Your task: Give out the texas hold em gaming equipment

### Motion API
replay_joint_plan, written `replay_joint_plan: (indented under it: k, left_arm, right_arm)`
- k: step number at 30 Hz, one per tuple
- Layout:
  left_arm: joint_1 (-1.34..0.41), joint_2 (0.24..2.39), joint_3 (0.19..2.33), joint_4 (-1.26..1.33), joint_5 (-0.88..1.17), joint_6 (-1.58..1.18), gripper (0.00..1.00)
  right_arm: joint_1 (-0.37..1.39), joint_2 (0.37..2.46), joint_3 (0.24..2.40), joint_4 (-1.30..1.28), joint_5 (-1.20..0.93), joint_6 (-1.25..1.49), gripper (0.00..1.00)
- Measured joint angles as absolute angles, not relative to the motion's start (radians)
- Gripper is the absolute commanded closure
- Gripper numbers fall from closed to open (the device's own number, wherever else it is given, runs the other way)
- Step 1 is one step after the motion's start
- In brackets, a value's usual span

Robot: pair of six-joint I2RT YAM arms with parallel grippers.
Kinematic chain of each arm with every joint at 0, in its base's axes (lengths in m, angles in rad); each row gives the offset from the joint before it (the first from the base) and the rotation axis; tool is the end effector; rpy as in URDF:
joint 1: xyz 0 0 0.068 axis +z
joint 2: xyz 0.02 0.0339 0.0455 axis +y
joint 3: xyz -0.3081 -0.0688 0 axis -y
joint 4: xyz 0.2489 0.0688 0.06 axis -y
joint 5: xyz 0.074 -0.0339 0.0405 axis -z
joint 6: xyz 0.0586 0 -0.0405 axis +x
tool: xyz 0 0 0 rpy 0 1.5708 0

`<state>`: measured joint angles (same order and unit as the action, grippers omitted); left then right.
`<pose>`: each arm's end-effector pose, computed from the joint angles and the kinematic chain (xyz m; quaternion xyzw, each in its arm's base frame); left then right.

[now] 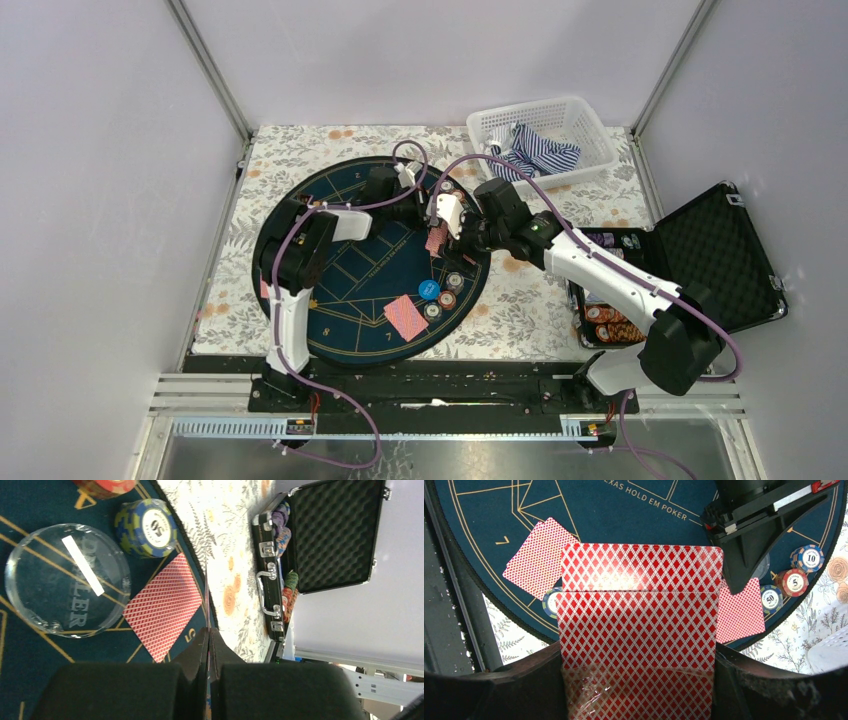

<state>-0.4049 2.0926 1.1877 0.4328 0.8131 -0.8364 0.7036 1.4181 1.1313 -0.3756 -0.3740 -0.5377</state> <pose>0.4210 -0.2267 0.1700 0.0340 0.8094 -0.5533 0.1940 0.2379 0.2300 0.3261 -0.5798 0.6708 0.2022 0.4158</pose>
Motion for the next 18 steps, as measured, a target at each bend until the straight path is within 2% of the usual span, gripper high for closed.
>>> replay_joint_plan:
  k: [7,13,18]
  left_arm:
    - [-0.418,2.129,1.196,0.393,0.774,-0.832,0.94]
    - [-0.426,2.13,1.2,0.345,0.734,-0.805,0.72]
    - [-0.427,2.129,1.205,0.297,0.71,-0.773,0.63]
  right_arm:
    - [0.702,1.418,1.131,-0.374,-0.374,-0.537,1.0]
    - [0.699,1.418,1.13,-0.367,-0.374,-0.537,1.0]
    - [0.696,1.418,1.127,-0.354,-0.374,-0.537,1.0]
